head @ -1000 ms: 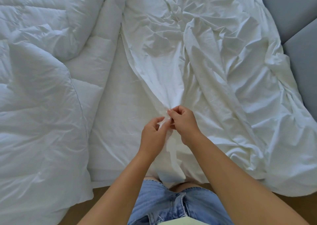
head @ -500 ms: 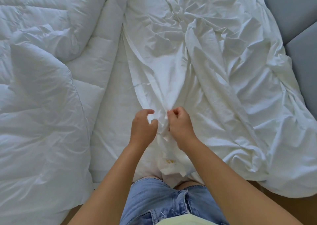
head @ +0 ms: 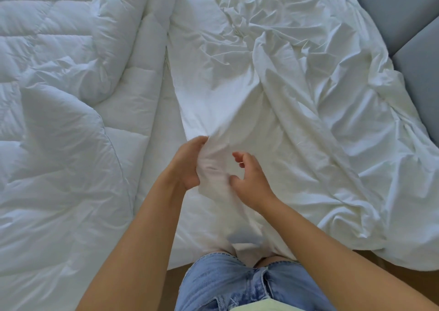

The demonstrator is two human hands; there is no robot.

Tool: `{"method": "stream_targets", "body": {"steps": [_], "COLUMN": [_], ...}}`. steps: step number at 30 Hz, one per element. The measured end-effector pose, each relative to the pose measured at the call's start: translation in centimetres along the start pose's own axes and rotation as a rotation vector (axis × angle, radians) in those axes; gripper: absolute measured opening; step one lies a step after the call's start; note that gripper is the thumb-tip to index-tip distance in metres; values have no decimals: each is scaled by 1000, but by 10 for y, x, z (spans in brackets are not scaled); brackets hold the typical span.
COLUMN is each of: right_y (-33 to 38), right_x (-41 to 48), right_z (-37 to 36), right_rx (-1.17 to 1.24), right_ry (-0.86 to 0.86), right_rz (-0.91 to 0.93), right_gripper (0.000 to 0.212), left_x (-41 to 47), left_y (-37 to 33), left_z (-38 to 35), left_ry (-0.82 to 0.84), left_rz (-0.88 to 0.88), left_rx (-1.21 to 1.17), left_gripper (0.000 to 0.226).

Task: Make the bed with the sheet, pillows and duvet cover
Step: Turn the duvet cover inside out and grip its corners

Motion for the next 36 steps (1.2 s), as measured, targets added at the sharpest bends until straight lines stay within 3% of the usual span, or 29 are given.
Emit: {"method": "stream_targets", "body": {"steps": [2,4,7,9,12,14,16,20,24,27,29,32,34,36], "right_y": [2,13,32,46,66,73,73,76,75,69,64,54,53,61], "right_x": [7,11,16,21,30,36,40,41,37,33,33,39,43,47], "right_z": [-2,2,14,19,20,24,29,36,33,33,38,50,54,54], "right_rx": [-150,-208,-190,-212,-265,-261,-270,-258,-332,-388,-292,-96,-30,-27], "right_ry": [55,4,-128,-172,-169,-145,-105,-16,29,-18,-73,-102,-76,-31], "right_rz": [67,152,254,323,404,406,405,418,437,426,368,228,178,190], "right_gripper": [39,30,34,36,14,14,18,22,24,25,23,21,23,22], "left_x": [-13,-21,-24,-21,-20,-13,-6,-3,1,3,7,15,12,12], "left_y": [-2,-4,-30,-49,-58,-54,-42,3,23,-4,-23,-33,-35,-37], "left_z": [-10,-10,2,8,4,7,5,-5,19,34,30,6,-10,-16], "left_ry": [202,267,132,64,80,67,115,282,154,-65,-118,-4,57,48], "left_rz": [67,134,41,-84,-168,-159,-90,108,359,377,290,-1,-157,-250], "left_rx": [72,212,358,329,224,147,151,624,1097,1472,1561,1292,870,427], "left_gripper": [61,56,35,26,21,25,44,84,117,124,100,35,20,25]}}
Point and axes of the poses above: each hand's wrist, its own x-axis towards the middle knuckle, its own z-axis out of the back of the hand, y = z × x, the point moved 9 cm from there along x, towards the middle knuckle, and after that the axes turned 7 degrees about x, right-handed, at the moved point
